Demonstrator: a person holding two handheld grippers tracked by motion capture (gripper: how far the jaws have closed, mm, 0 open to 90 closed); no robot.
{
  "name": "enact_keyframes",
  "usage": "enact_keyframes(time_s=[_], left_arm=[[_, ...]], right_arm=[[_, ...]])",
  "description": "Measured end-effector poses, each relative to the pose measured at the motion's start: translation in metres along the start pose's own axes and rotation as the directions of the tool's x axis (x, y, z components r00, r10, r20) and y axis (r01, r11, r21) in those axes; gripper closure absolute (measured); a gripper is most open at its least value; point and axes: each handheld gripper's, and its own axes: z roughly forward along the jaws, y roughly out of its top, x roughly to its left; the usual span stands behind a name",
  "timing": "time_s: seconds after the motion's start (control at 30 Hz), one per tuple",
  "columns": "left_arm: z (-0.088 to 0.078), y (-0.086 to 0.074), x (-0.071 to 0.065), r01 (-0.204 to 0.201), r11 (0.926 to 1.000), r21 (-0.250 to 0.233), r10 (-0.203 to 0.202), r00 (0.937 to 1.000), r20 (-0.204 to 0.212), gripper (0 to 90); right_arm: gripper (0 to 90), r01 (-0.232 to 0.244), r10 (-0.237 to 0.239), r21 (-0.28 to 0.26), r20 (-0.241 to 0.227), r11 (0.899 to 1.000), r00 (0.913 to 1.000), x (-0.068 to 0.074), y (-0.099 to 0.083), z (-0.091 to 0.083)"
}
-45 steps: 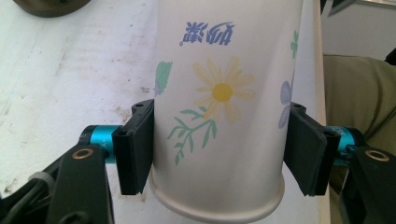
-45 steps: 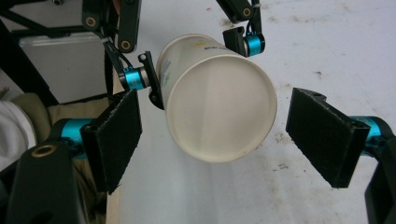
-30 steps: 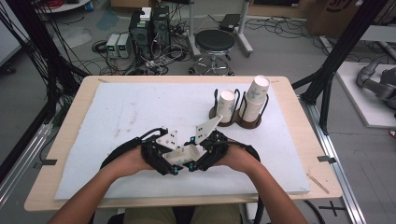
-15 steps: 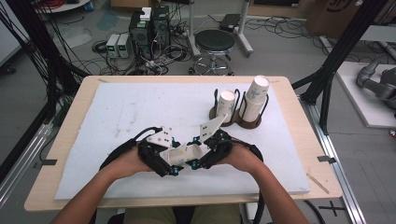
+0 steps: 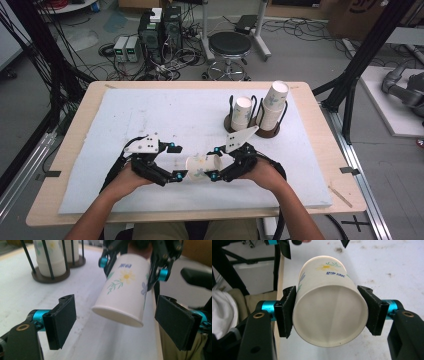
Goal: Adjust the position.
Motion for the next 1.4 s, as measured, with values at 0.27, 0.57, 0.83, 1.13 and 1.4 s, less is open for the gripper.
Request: enact_keyframes(time_s=[0.27, 0.57, 0.83, 1.13, 1.4], left_arm=[[-0.005, -0.006, 0.0, 0.044, 0.9919, -0.119, -0.042, 0.9988, 0.026, 16.7], [0.004, -0.012, -0.002, 0.058, 0.9871, -0.149, -0.051, 0.9973, 0.052, 16.7], [0.012, -0.012, 0.0, 0.065, 0.9839, -0.166, -0.051, 0.9948, 0.089, 16.7], [0.021, -0.009, -0.004, 0.058, 0.9835, -0.172, -0.035, 0.9908, 0.13, 16.8], [0.026, -0.009, -0.005, 0.051, 0.9837, -0.172, -0.026, 0.9893, 0.144, 21.7]], right_arm=[[36.2, 0.002, 0.002, -0.156, 0.025, 0.988, 0.9997, 0.006, -0.007, -0.009], [36.2, 0.002, 0.002, -0.209, 0.017, 0.978, 0.9999, 0.008, -0.012, -0.015], [36.2, 0.001, -0.002, -0.245, -0.004, 0.969, 1.0, 0.009, -0.013, -0.018], [36.2, -0.003, -0.01, -0.284, -0.041, 0.959, 0.9991, 0.01, -0.012, -0.018], [36.3, -0.01, -0.005, -0.286, -0.052, 0.958, 0.9986, 0.01, -0.012, -0.016]])
